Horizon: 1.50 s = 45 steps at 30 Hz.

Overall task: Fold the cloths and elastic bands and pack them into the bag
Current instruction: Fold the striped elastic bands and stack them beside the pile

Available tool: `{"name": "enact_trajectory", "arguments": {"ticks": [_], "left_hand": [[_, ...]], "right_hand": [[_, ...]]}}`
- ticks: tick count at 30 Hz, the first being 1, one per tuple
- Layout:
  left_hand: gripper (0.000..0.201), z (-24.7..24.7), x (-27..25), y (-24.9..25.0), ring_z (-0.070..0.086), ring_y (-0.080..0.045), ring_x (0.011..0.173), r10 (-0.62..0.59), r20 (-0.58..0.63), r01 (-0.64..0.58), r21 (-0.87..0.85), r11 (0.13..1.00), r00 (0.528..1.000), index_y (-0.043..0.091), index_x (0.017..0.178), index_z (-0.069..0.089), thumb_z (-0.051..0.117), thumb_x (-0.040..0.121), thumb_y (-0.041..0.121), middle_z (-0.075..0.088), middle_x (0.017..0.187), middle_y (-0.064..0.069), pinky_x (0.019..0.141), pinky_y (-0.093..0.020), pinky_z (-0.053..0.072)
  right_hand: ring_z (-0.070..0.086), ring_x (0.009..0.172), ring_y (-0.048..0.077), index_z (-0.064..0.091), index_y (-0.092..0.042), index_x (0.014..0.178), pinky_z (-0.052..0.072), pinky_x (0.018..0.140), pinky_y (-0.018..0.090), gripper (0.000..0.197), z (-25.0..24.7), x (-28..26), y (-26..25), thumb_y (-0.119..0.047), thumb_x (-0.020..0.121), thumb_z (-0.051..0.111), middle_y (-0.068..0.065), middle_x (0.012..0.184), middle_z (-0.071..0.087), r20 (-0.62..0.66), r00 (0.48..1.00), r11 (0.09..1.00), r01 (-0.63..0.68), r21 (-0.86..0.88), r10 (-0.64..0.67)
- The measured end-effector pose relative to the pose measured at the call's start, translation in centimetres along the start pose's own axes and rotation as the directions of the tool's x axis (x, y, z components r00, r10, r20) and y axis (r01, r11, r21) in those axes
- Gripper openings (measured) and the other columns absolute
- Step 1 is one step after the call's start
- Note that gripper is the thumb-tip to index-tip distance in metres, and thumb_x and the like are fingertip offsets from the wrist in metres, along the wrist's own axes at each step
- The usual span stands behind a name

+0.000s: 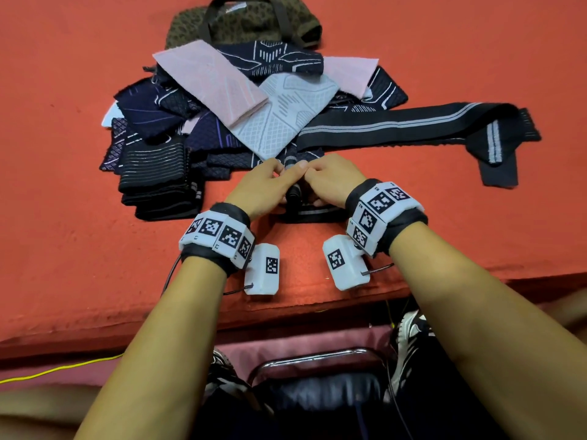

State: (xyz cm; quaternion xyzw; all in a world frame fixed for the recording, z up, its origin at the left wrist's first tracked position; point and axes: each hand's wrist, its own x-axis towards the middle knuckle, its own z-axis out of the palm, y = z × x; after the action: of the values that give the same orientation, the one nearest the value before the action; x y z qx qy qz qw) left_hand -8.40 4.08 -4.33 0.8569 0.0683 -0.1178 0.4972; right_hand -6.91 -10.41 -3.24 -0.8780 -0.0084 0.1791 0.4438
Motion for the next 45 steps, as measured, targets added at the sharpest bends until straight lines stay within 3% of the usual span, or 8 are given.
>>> {"name": "enact_trajectory", "arguments": {"ticks": [6,12,20,24,27,33,36,45], "left_hand": [[0.033,0.1,0.1,-0.2,0.054,-0.014,0.065,0.002,0.046,-0.001,-0.032,0.999,0.999,0.015,0.094,0.056,0.041,0.104,0.043,0.054,0.075,-0.003,0.061,-0.03,0.055],[0.022,-0.2,0.6,-1.7,0.047,-0.013,0.058,0.01,0.145,-0.01,-0.001,1.0,0.989,0.02,0.099,0.056,0.051,0.096,-0.001,0.044,0.065,-0.003,0.064,-0.035,0.058],[0.051,0.4,0.8,-1.0,0.06,-0.018,0.071,0.006,0.152,-0.003,-0.023,1.0,0.988,0.016,0.135,0.043,0.059,0.09,-0.003,0.057,0.092,-0.001,0.068,-0.04,0.057],[0.095,1.1,0.7,-0.9,0.066,-0.016,0.081,0.028,0.234,-0.026,-0.009,1.0,0.972,0.012,0.146,0.032,0.081,0.064,0.014,0.058,0.119,-0.007,0.063,-0.036,0.059],[0.12,1.0,0.6,-1.2,0.067,-0.022,0.1,0.052,0.25,-0.084,0.121,0.989,0.967,0.02,0.144,0.033,0.087,0.039,0.038,0.058,0.125,-0.004,0.083,-0.038,0.058],[0.094,0.8,0.7,-1.0,0.063,-0.018,0.088,0.084,0.209,-0.136,0.248,0.959,0.974,0.017,0.134,0.043,0.085,0.05,0.025,0.062,0.116,-0.009,0.077,-0.028,0.053],[0.093,0.9,0.6,-1.0,0.068,-0.024,0.086,0.056,0.233,-0.105,0.205,0.973,0.971,0.017,0.122,0.042,0.081,0.038,0.035,0.061,0.112,-0.014,0.064,-0.033,0.057],[0.105,0.8,0.5,-1.2,0.061,-0.022,0.104,0.081,0.23,-0.146,0.282,0.948,0.97,0.019,0.13,0.039,0.079,0.036,0.045,0.051,0.122,-0.007,0.091,-0.038,0.056]], "right_hand": [[0.07,0.062,0.021,0.066,-0.012,0.073,0.053,0.064,0.032,0.056,-0.6,0.3,-0.4,-0.059,0.094,0.044,0.008,0.066,0.071,0.035,0.996,0.993,-0.085,0.087,0.082],[0.047,0.066,0.022,0.04,-0.014,0.06,0.027,0.047,0.028,0.04,-1.1,0.0,-0.2,-0.033,0.088,0.062,0.002,0.062,0.046,-0.029,0.999,0.953,-0.049,-0.298,0.042],[0.054,0.088,0.031,0.062,-0.01,0.113,0.041,0.073,0.031,0.031,-2.0,-1.1,-0.8,-0.028,0.089,0.052,0.015,0.118,0.063,-0.08,0.989,0.81,-0.15,-0.567,0.127],[0.05,0.084,0.029,0.055,-0.014,0.098,0.041,0.073,0.031,0.016,-2.4,-1.3,-0.7,-0.025,0.088,0.051,0.014,0.116,0.062,-0.075,0.981,0.82,-0.191,-0.54,0.18],[0.051,0.084,0.029,0.052,-0.013,0.094,0.04,0.071,0.031,0.014,-2.5,-1.4,-0.6,-0.026,0.087,0.051,0.013,0.107,0.06,-0.08,0.979,0.834,-0.204,-0.513,0.19],[0.055,0.105,0.037,0.051,-0.011,0.087,0.05,0.082,0.038,0.016,-2.3,-1.3,-0.4,-0.026,0.08,0.048,0.017,0.115,0.057,-0.088,0.979,0.837,-0.205,-0.508,0.186],[0.056,0.085,0.031,0.047,-0.008,0.071,0.041,0.062,0.028,0.018,-2.6,-1.3,-0.2,-0.022,0.082,0.05,0.014,0.1,0.056,-0.056,0.986,0.845,-0.164,-0.509,0.158],[0.052,0.074,0.028,0.047,-0.01,0.067,0.033,0.052,0.027,0.02,-3.2,-1.5,-0.3,-0.018,0.084,0.053,0.007,0.078,0.052,-0.087,0.989,0.889,-0.143,-0.435,0.117]]}}
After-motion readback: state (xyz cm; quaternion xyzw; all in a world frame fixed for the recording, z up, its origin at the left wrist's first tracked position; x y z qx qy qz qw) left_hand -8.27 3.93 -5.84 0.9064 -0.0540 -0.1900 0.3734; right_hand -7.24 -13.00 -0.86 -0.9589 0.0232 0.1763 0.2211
